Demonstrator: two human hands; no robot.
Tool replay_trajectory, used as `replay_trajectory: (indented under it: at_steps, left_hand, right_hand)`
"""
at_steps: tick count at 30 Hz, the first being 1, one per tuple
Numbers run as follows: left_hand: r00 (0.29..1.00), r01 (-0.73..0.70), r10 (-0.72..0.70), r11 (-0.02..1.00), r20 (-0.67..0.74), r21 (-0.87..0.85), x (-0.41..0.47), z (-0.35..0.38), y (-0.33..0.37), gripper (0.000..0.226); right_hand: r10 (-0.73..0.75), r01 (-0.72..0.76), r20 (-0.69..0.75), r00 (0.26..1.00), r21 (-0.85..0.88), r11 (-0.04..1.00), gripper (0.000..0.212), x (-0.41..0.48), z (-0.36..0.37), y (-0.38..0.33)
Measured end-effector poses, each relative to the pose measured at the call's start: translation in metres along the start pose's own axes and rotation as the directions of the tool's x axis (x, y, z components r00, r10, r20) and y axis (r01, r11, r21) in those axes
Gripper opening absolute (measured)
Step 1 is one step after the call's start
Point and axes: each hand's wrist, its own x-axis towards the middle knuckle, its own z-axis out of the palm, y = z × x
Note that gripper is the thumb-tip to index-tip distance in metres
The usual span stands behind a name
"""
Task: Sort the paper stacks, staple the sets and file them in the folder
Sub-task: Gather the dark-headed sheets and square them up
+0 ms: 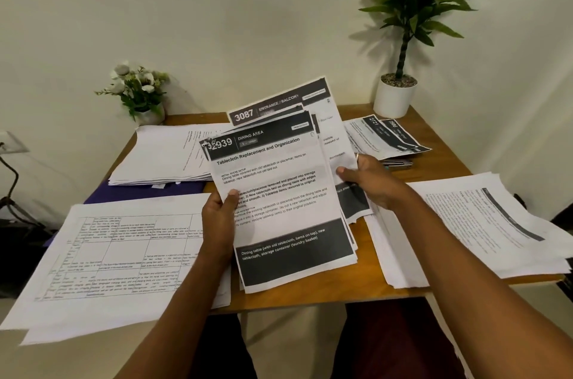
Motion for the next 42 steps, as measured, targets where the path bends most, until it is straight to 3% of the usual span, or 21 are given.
replay_trajectory:
  at_steps: [4, 8, 15, 19, 21, 23, 25, 27, 28, 29, 31, 34, 37, 42]
  left_hand:
    - [1.0, 0.007, -0.007, 1.0, 0.009, 0.017, 0.001, 0.0, -0.001, 0.015]
    - [1.0, -0.025, 0.025, 0.998, -0.008, 0.055, 0.004, -0.001, -0.001, 0.018]
    - [0.995, -0.097, 0.098, 0.986, 0.001, 0.137, 0.005, -0.003, -0.004, 0.025]
    - [0.995, -0.104, 0.101, 0.976, 0.027, 0.191, 0.006, -0.005, -0.005, 0.018]
    - [0.993, -0.113, 0.106, 0.973, 0.043, 0.2, 0.006, -0.006, -0.005, 0.017]
    - [0.993, -0.114, 0.107, 0.972, 0.045, 0.208, 0.005, -0.006, -0.006, 0.017]
    - [0.993, -0.12, 0.114, 0.97, 0.041, 0.21, 0.004, -0.006, -0.006, 0.017]
    - [0.991, -0.133, 0.126, 0.967, 0.048, 0.216, 0.004, -0.006, -0.005, 0.02]
    - [0.99, -0.138, 0.13, 0.966, 0.054, 0.219, 0.003, -0.005, -0.005, 0.02]
    - [0.99, -0.141, 0.132, 0.965, 0.056, 0.222, 0.003, -0.005, -0.005, 0.02]
    - [0.989, -0.145, 0.137, 0.965, 0.055, 0.218, 0.004, -0.006, -0.005, 0.021]
    - [0.989, -0.148, 0.139, 0.965, 0.055, 0.215, 0.003, -0.006, -0.006, 0.021]
    - [0.99, -0.142, 0.132, 0.964, 0.056, 0.226, 0.004, -0.007, -0.007, 0.018]
    - [0.994, -0.109, 0.102, 0.972, 0.048, 0.207, 0.003, -0.005, -0.007, 0.014]
  right_hand:
    - [0.011, -0.014, 0.191, 0.982, 0.012, 1.0, 0.018, -0.012, 0.008, -0.009]
    - [0.089, -0.084, 0.322, 0.943, -0.03, 0.996, 0.027, -0.015, 0.018, -0.015]
    - [0.217, -0.217, 0.44, 0.871, -0.051, 0.975, 0.028, -0.014, 0.024, -0.013]
    - [0.25, -0.178, 0.54, 0.804, -0.182, 0.967, 0.032, -0.012, 0.023, -0.008]
    - [0.22, -0.174, 0.572, 0.79, -0.136, 0.975, 0.033, -0.01, 0.018, -0.006]
    - [0.173, -0.279, 0.498, 0.85, 0.146, 0.949, 0.034, -0.008, 0.013, -0.006]
    - [0.16, -0.237, 0.25, 0.955, 0.318, 0.918, 0.037, -0.001, 0.011, -0.005]
    - [0.181, -0.164, -0.188, 0.965, 0.101, 0.981, 0.036, 0.013, 0.015, 0.004]
    - [0.136, -0.177, -0.382, 0.914, -0.073, 0.982, 0.039, 0.019, 0.017, 0.01]
    - [0.08, -0.207, -0.476, 0.876, -0.221, 0.953, 0.05, 0.022, 0.02, 0.015]
    - [0.032, -0.224, -0.479, 0.877, -0.349, 0.91, 0.075, 0.022, 0.027, 0.021]
    - [0.01, -0.191, -0.441, 0.898, -0.37, 0.909, 0.081, 0.02, 0.033, 0.019]
    - [0.001, -0.143, -0.419, 0.908, -0.308, 0.941, 0.07, 0.021, 0.035, 0.015]
    - [0.011, -0.066, -0.303, 0.953, -0.169, 0.983, 0.03, 0.015, 0.027, 0.005]
